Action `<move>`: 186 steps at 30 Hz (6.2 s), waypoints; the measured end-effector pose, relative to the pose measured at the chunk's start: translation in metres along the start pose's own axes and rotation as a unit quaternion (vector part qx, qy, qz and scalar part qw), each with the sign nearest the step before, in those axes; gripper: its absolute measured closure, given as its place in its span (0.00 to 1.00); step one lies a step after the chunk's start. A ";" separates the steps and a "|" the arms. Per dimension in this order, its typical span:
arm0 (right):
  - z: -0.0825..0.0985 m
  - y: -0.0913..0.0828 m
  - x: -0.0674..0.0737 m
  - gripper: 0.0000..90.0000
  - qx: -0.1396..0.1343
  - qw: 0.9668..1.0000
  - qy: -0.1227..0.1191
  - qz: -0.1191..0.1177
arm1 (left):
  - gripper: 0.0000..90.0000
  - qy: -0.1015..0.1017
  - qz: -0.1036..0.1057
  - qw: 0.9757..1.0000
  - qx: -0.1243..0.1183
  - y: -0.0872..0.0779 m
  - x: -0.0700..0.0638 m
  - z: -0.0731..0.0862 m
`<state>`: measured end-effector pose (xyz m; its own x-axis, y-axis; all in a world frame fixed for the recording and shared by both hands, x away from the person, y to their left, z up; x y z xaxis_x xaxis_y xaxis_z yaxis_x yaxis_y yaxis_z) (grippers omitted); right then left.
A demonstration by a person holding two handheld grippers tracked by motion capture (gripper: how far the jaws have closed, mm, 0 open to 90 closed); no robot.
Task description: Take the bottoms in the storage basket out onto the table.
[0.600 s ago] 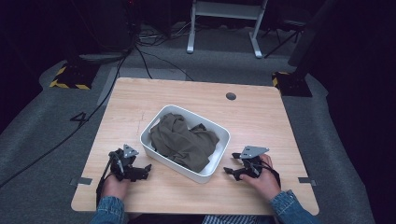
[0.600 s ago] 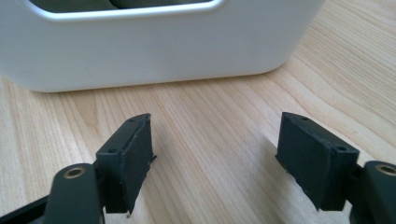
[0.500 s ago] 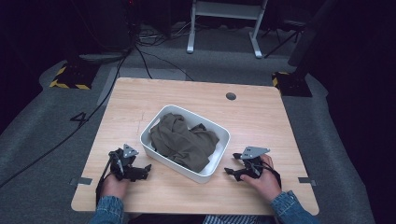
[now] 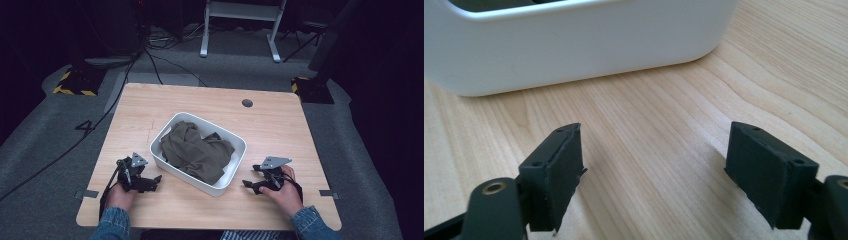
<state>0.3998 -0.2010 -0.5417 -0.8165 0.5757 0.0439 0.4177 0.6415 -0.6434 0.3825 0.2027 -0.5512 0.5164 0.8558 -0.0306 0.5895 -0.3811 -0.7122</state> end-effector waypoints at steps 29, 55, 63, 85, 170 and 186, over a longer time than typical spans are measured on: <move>-0.095 -0.052 0.015 0.28 -0.043 0.999 -0.019 -0.023 | 0.00 -0.004 -0.006 1.000 0.000 0.000 -0.001 0.000; -0.184 0.022 0.031 0.18 -0.025 0.998 -0.050 -0.038 | 0.00 -0.006 -0.007 1.000 0.002 0.001 0.000 -0.001; -0.187 0.062 0.036 0.18 -0.002 0.998 -0.062 -0.031 | 0.00 -0.007 -0.008 1.000 0.001 0.001 0.000 -0.001; -0.144 0.153 0.045 0.24 0.096 0.994 -0.033 -0.046 | 0.00 -0.007 -0.008 1.000 0.000 0.001 0.000 -0.001; -0.201 -0.087 -0.051 0.80 -0.128 0.989 -0.010 0.077 | 0.00 -0.009 -0.011 1.000 0.001 0.002 0.002 -0.003; -0.164 -0.110 -0.098 0.80 -0.108 0.985 0.032 0.129 | 0.00 -0.009 -0.011 1.000 0.000 0.002 0.002 -0.003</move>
<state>0.4991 -0.2446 -0.3501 -0.6478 0.7603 -0.0479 0.6890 0.5579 -0.4626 0.3867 0.2024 -0.5511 0.4920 0.8702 -0.0276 0.6001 -0.3619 -0.7134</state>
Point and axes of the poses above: each handheld gripper's, and its own axes: y roughly forward along the jaws, z roughly out of its underside, x roughly to its left, the point moved 6 cm from there along y, roughly forward along the jaws, and after that the axes turned 3 degrees about -x, right-handed, at the moved point
